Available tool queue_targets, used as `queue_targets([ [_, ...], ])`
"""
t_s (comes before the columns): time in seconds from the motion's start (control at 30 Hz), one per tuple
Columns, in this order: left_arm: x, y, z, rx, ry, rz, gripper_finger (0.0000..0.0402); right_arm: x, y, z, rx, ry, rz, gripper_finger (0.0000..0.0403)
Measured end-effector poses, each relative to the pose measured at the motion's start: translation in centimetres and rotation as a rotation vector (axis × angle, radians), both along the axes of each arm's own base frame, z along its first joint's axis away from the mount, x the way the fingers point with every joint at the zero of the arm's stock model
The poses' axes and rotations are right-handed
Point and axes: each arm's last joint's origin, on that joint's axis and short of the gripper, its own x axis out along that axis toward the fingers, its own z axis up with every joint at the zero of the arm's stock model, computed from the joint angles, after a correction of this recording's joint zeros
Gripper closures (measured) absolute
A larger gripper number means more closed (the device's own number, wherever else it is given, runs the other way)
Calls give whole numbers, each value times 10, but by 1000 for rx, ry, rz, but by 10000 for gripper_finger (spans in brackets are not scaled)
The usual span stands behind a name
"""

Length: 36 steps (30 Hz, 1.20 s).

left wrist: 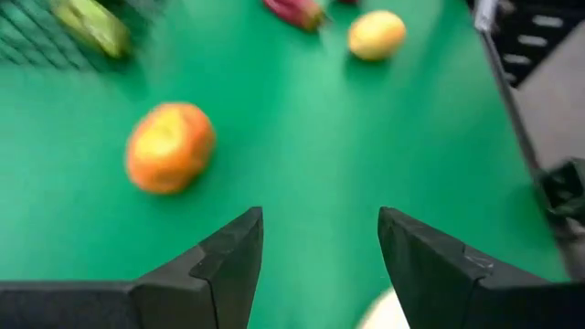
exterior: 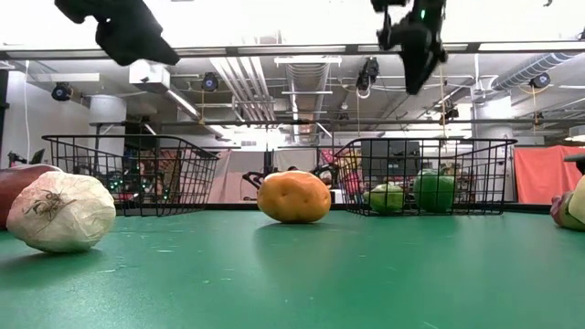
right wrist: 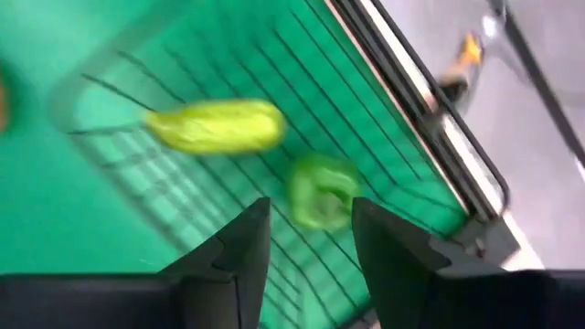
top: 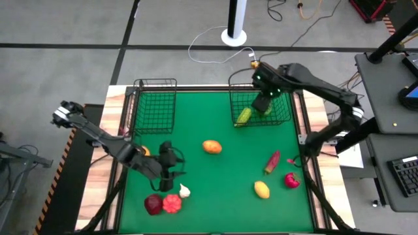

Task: Sort produce into baskets
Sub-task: Put the top red apple into the left wire basket

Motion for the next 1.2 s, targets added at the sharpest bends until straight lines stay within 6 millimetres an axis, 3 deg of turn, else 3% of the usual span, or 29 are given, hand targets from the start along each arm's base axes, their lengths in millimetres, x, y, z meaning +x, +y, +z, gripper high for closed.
queue_targets([
  [0.3,12,-19,15,-78,344,12,201,15,73,27,-65,-279,225,254],
  [0.47,13,-34,25,53,527,32,201,26,100,22,-97,-298,307,252],
  [0.6,10,-38,28,147,576,170,201,32,114,10,-120,-258,324,252],
  [0.8,-10,-25,22,68,680,511,201,33,123,-4,-126,-231,333,252],
  [0.93,-19,-20,10,-16,724,650,194,33,123,-8,-126,-232,332,252],
  [1.2,-28,-11,-19,3,787,759,107,36,123,-7,-130,-258,335,252],
])
